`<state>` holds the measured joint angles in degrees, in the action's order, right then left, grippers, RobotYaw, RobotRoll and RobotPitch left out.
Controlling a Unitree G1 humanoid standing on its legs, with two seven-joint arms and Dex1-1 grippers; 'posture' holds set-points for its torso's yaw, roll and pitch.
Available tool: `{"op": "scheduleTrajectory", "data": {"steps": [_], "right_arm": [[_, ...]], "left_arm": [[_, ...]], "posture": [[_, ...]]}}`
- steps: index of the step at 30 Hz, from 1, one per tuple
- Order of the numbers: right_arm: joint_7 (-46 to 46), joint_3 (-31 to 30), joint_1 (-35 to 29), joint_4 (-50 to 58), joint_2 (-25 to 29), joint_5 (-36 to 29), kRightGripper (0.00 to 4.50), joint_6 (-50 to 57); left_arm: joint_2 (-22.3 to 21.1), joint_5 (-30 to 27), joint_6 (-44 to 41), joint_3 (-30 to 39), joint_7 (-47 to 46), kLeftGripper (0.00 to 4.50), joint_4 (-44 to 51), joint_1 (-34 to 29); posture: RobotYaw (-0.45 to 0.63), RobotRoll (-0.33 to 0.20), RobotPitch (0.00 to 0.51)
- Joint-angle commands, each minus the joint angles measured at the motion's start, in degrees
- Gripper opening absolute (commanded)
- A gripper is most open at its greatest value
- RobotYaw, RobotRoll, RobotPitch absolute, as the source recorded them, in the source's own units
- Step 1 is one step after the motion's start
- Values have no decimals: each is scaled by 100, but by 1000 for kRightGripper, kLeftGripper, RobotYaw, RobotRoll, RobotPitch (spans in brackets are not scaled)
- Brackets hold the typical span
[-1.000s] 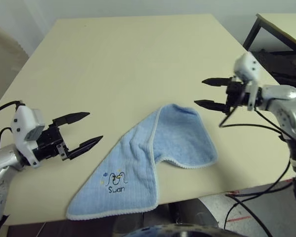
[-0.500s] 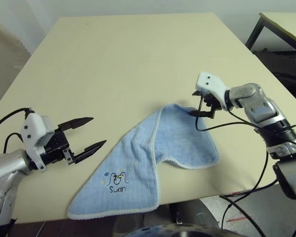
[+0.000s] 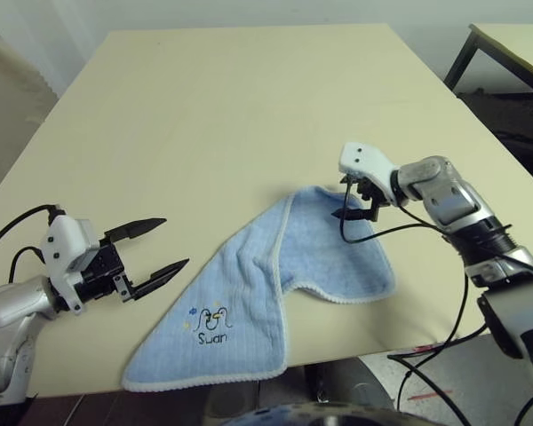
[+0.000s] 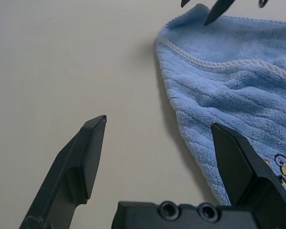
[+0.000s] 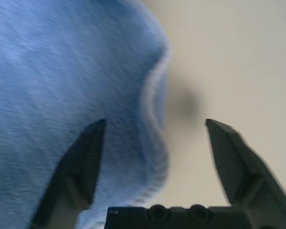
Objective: Fold the towel and set it aside.
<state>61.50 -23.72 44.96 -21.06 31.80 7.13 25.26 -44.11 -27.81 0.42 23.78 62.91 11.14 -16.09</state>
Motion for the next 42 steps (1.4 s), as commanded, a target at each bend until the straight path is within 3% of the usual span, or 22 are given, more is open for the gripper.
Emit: {"op": "scheduleTrajectory", "data": {"steps": [1,9,31,37,42], "right_arm": [[-72,-38,66,-127,-71,125,2948,36],[41,13,11,39,-89,88,30,163],[131,362,290,413,-135,-249,30,173],[-155,878,906,-111,-207,-457,30,-537],[-353,1218,1867,-1080,-292,-557,30,-1385]], "left_arm": [[-17,78,43,-125,54,4500,-85,27],[15,126,107,-150,52,4500,-80,-6],[-18,146,-110,-204,-175,4500,286,-103],[-27,154,-132,-193,-195,4500,313,-134],[-60,182,-113,-210,-182,4500,226,-37]], "posture": [[0,0,70],[-2,0,70],[4,0,68],[-4,0,65],[-10,0,62]]}}
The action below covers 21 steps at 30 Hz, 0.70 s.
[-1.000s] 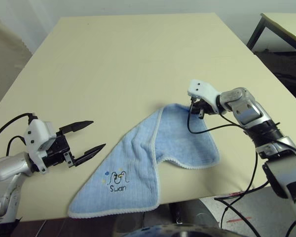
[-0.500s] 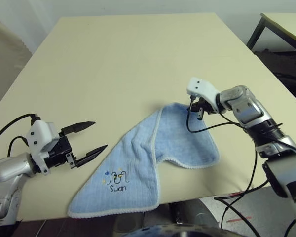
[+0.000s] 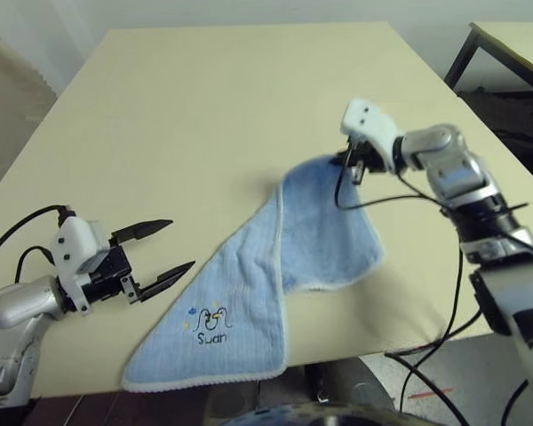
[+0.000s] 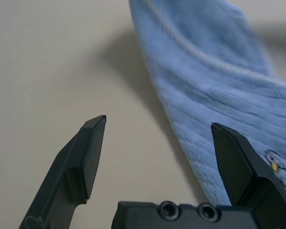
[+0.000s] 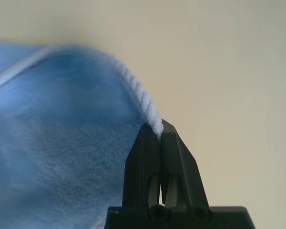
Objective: Fold the towel and set it aside.
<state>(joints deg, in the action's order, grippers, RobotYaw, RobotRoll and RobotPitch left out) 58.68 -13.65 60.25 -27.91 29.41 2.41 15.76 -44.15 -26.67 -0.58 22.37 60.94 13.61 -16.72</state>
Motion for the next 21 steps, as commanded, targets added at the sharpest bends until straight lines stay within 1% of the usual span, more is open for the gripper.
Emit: {"op": "scheduleTrajectory", "data": {"steps": [1,4,8,14,17,21], "right_arm": [[-68,234,446,-514,-66,-86,30,-553],[-48,275,712,-789,-73,-56,30,-824],[23,268,854,-943,-56,-40,30,-942],[245,179,703,-781,14,2,30,-857],[337,134,536,-632,38,22,30,-783],[329,122,329,-401,30,28,30,-669]], "left_arm": [[-62,77,-14,-81,14,4500,-47,64],[-81,98,-28,-115,11,4500,-122,190],[-91,118,-21,-131,12,4500,-189,266],[-74,190,-28,-239,-16,4500,-216,394],[-23,166,-163,-433,-68,4500,143,400],[-12,17,-581,-745,-251,4500,896,391]], "posture": [[-11,0,60],[-11,0,58],[-13,0,56],[-15,0,57],[-17,0,60],[-22,0,65]]}}
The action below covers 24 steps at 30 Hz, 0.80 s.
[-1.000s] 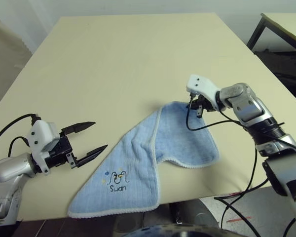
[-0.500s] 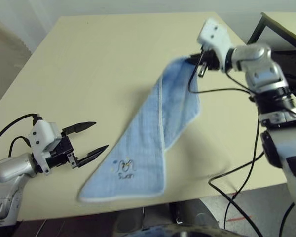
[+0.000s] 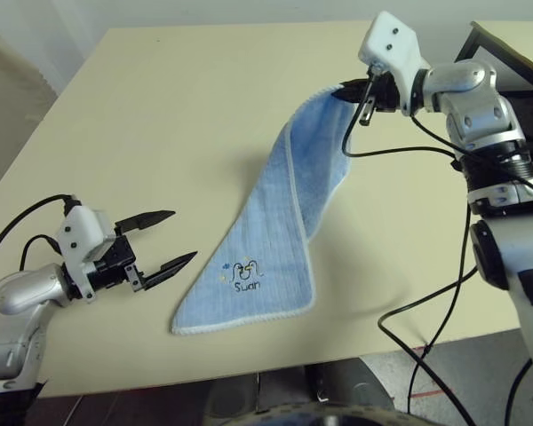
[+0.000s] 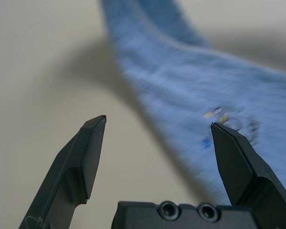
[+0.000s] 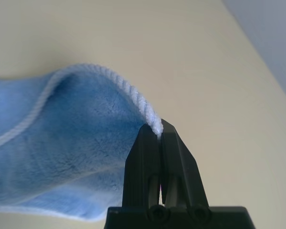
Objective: Fold the towel and set it aside.
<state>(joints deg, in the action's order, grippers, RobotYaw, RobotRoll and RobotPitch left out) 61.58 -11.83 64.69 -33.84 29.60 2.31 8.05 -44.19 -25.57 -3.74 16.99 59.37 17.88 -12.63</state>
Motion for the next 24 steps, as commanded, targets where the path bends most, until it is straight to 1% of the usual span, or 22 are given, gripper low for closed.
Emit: {"op": "scheduleTrajectory", "data": {"steps": [1,4,7,9,10,11,13,14,15,16,17,19,20,22,24], "right_arm": [[24,-63,-155,237,5,40,30,134],[15,-65,-230,375,-7,16,30,262],[111,36,-90,477,-3,-131,30,618],[61,270,243,391,-51,-350,30,1042],[-140,465,550,179,-99,-457,30,1147],[-409,668,868,-83,-149,-543,30,1160],[-1518,1195,1722,-997,-210,-614,30,701],[-2235,1383,2159,-1562,-126,-533,30,462],[-2847,1431,2512,-2084,35,-350,30,213],[-3296,1337,2744,-2493,215,-86,30,-47],[-3651,1023,2882,-2830,468,372,30,-359],[-4074,501,3012,-3271,829,1060,30,-744],[-4197,384,3062,-3423,917,1223,30,-824],[-3942,320,3165,-3600,972,1290,30,-779],[-3083,570,3283,-3604,804,900,30,-376]], "left_arm": [[-9,-149,-412,-298,-151,4500,693,-2],[-34,-215,-720,-565,-265,4500,1215,53],[-55,-205,-795,-601,-293,4500,1278,62],[-77,-173,-751,-541,-247,4500,1148,46],[-97,-153,-714,-483,-213,4500,1049,33],[-119,-131,-671,-427,-181,4500,954,23],[-167,-108,-589,-315,-134,4500,772,35],[-182,-113,-568,-268,-133,4500,702,67],[-194,-121,-553,-234,-137,4500,648,104],[-200,-125,-541,-213,-143,4500,611,136],[-198,-122,-527,-200,-153,4500,581,163],[-189,-109,-505,-198,-156,4500,548,188],[-186,-104,-497,-201,-155,4500,540,192],[-179,-87,-480,-213,-160,4500,531,187],[-172,-72,-473,-223,-170,4500,541,173]], "posture": [[-22,0,65],[-26,0,66],[-35,0,64],[-39,0,62],[-42,0,61],[-43,0,60],[-44,0,59],[-44,0,59],[-44,0,59],[-44,0,59],[-44,0,59],[-44,0,59],[-44,0,59],[-46,0,58],[-49,0,58]]}}
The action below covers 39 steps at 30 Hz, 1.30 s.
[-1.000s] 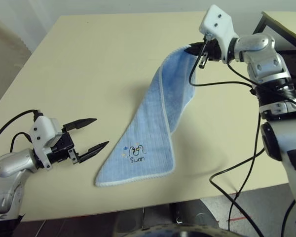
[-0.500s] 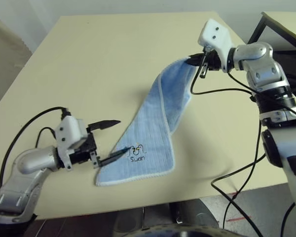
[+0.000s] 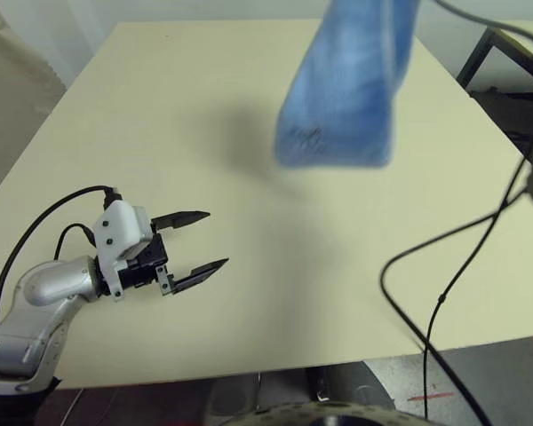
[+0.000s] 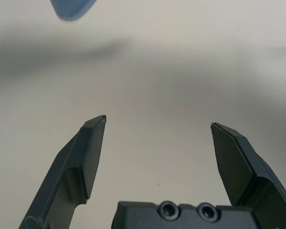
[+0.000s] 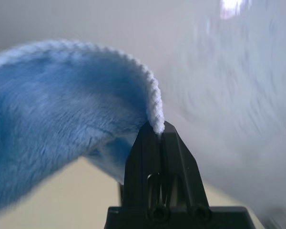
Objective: Fold the towel and set it aside.
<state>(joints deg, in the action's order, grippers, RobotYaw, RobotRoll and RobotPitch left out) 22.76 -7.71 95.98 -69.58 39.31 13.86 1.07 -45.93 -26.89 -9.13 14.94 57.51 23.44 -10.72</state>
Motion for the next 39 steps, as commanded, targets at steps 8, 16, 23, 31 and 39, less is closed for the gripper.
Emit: {"op": "scheduleTrajectory", "data": {"steps": [8,16,23,31,39], "right_arm": [[4110,1243,533,2000,-796,-2626,30,4209],[2898,2317,911,1855,-867,-3454,30,4983],[2917,1788,493,1861,-820,-3165,30,4896],[2768,1580,-49,2440,-952,-3329,30,5620],[2460,1698,-538,3408,-1112,-3709,30,6269]], "left_arm": [[-47,58,9,-71,41,4500,-87,193],[7,43,-66,-137,-15,4500,42,209],[-24,49,-82,-175,9,4500,263,26],[-171,425,272,-284,74,4500,549,-113],[386,2261,1229,-1302,-888,4500,496,76]], "posture": [[-57,0,58],[-46,0,57],[-36,0,62],[-35,0,68],[-50,0,71]]}}
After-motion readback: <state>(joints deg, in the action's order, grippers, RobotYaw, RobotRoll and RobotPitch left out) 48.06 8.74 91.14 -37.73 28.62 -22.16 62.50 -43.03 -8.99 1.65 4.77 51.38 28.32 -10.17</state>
